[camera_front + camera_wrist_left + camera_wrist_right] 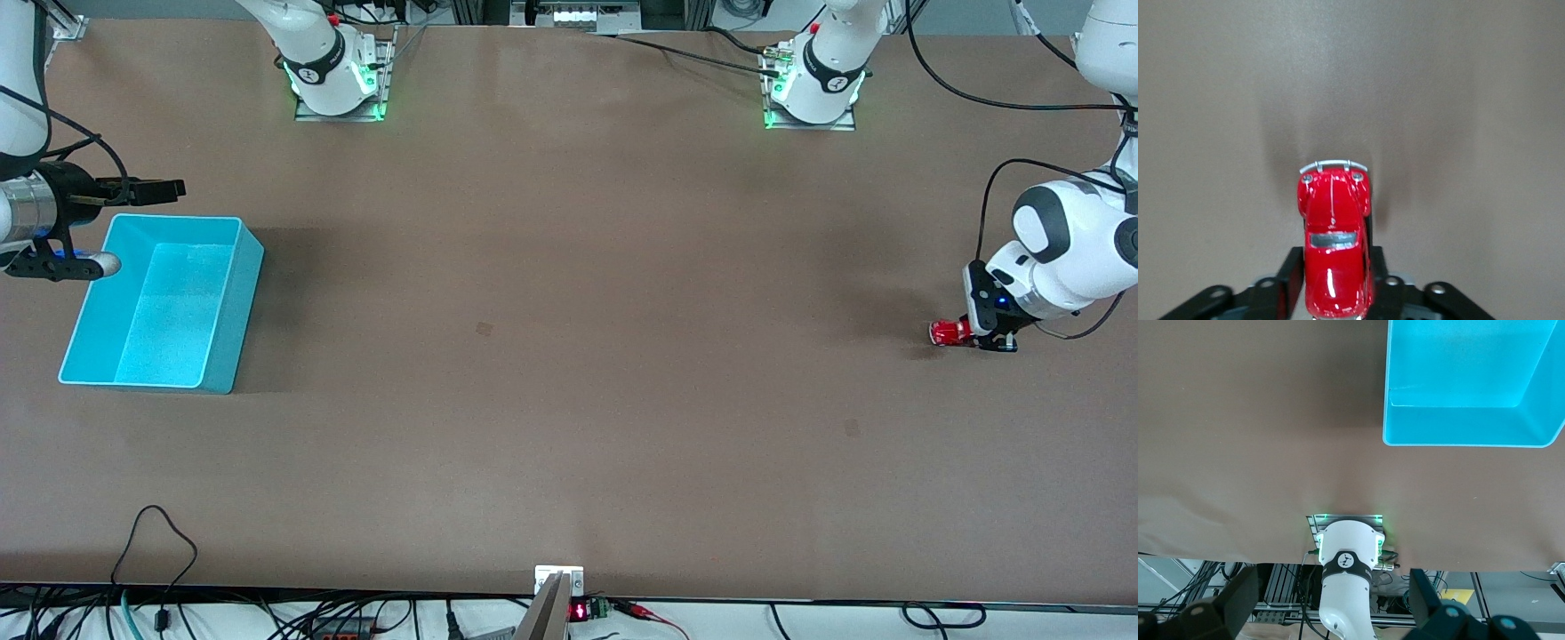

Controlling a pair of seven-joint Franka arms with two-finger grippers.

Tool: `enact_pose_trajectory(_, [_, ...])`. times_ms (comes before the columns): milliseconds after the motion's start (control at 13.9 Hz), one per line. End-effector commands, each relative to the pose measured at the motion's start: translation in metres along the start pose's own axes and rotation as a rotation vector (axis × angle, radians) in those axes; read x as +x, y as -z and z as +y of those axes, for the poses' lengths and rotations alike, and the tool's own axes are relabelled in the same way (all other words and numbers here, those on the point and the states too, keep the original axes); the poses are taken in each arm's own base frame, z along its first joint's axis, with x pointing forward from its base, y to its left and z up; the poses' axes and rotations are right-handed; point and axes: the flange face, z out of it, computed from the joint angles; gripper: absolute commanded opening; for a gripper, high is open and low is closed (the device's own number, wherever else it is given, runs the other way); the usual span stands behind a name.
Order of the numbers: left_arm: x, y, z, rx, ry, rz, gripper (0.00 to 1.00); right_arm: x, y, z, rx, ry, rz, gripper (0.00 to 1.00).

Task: Wind red beetle toy and store in blue box
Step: 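Release the car with the left gripper and raise it away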

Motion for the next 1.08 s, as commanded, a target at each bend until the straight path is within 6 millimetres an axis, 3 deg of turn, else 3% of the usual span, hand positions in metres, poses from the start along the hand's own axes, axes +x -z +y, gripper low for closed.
enact_pose_trajectory(0, [-0.005, 0.017, -0.01, 0.029, -0.015, -0.01, 1.0, -0.001, 0.0, -0.001, 0.017, 0.017, -0.008, 1.0])
enact_pose_trajectory(360, [0.017, 0.086, -0.046, -0.049, 0.049, 0.005, 1.0, -0.001, 0.0, -0.001, 0.017, 0.017, -0.008, 1.0])
enact_pose_trajectory(719, [0.051, 0.138, -0.071, -0.117, 0.146, 0.013, 1.0, -0.001, 0.0, -0.004, 0.032, 0.023, -0.007, 1.0])
enact_pose_trajectory(1007, [0.075, 0.158, -0.082, -0.142, 0.179, 0.006, 1.0, 0.0, 0.0, -0.004, 0.032, 0.023, -0.003, 1.0])
